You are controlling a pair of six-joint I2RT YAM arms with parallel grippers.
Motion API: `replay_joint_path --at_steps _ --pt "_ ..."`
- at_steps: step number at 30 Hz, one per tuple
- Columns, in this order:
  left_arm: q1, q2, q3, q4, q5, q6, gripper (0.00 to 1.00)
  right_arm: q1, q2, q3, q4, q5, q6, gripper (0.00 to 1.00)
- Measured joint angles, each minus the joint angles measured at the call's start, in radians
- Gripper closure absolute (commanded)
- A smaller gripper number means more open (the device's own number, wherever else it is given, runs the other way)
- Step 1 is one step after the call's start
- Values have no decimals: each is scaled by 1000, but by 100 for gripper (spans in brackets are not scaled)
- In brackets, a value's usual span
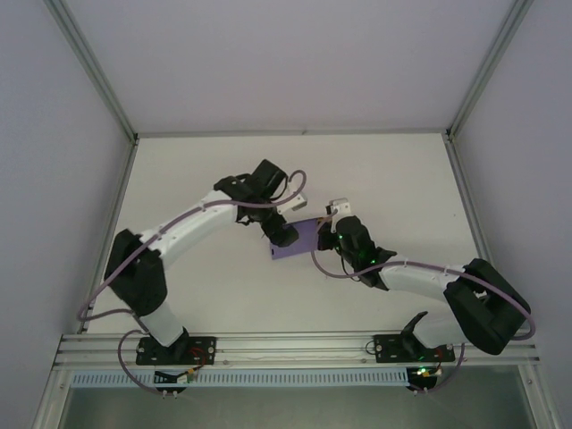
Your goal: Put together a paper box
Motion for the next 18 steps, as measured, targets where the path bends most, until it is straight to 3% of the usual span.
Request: replay_joint_path --at_steps 5,12,18 --pt "0 -135 -103 41 -157 -180 32 28 0 31 -63 52 18 98" --pt "0 -258 -272 51 -153 -344 55 39 0 48 -99 75 24 98" --pt "0 -229 -270 82 -118 -409 70 44 0 57 -116 78 24 97"
